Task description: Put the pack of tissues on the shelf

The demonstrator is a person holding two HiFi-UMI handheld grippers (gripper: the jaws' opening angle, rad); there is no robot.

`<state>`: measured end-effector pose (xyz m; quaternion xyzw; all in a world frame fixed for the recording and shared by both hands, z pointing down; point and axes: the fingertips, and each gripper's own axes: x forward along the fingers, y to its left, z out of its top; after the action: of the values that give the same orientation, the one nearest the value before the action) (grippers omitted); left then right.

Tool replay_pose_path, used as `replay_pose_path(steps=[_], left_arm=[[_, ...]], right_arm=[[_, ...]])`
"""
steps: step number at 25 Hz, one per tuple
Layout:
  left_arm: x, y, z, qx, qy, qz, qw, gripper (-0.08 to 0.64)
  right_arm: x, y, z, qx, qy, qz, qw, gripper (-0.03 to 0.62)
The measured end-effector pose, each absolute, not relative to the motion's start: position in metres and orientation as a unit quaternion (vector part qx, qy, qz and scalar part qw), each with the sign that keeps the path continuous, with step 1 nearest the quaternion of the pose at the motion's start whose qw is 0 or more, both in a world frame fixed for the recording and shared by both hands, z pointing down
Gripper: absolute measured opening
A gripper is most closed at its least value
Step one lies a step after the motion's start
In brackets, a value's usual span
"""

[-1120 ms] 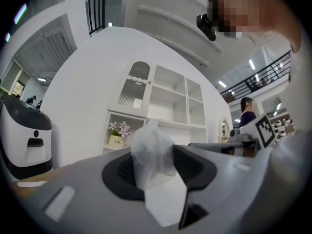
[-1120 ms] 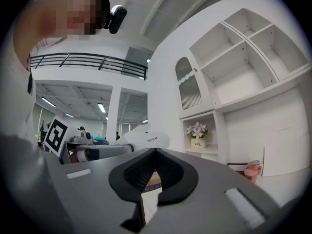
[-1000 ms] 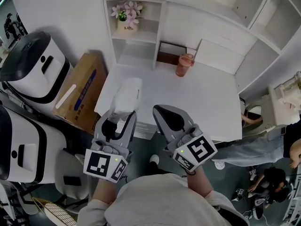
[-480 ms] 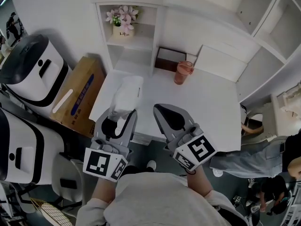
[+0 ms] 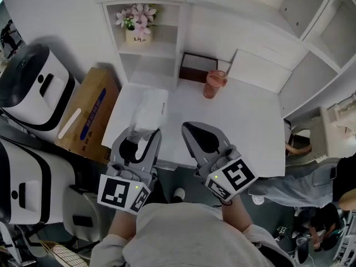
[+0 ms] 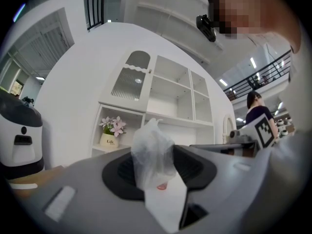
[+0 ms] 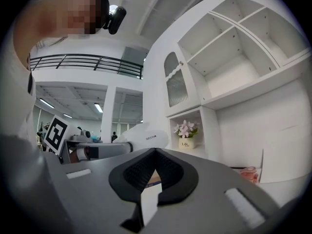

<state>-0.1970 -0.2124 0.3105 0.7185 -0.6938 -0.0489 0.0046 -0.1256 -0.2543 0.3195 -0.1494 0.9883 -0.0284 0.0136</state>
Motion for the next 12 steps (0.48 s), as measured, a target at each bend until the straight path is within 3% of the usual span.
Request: replay_pose_path(steps=[12], left_arm=[[-0.244, -0.268, 0.309, 0.748, -0.662, -0.047, 0.012, 0.173]], right_arm=[[-0.166, -0.302, 0.316, -0.198, 0.980, -0.032, 0.012, 0.000]])
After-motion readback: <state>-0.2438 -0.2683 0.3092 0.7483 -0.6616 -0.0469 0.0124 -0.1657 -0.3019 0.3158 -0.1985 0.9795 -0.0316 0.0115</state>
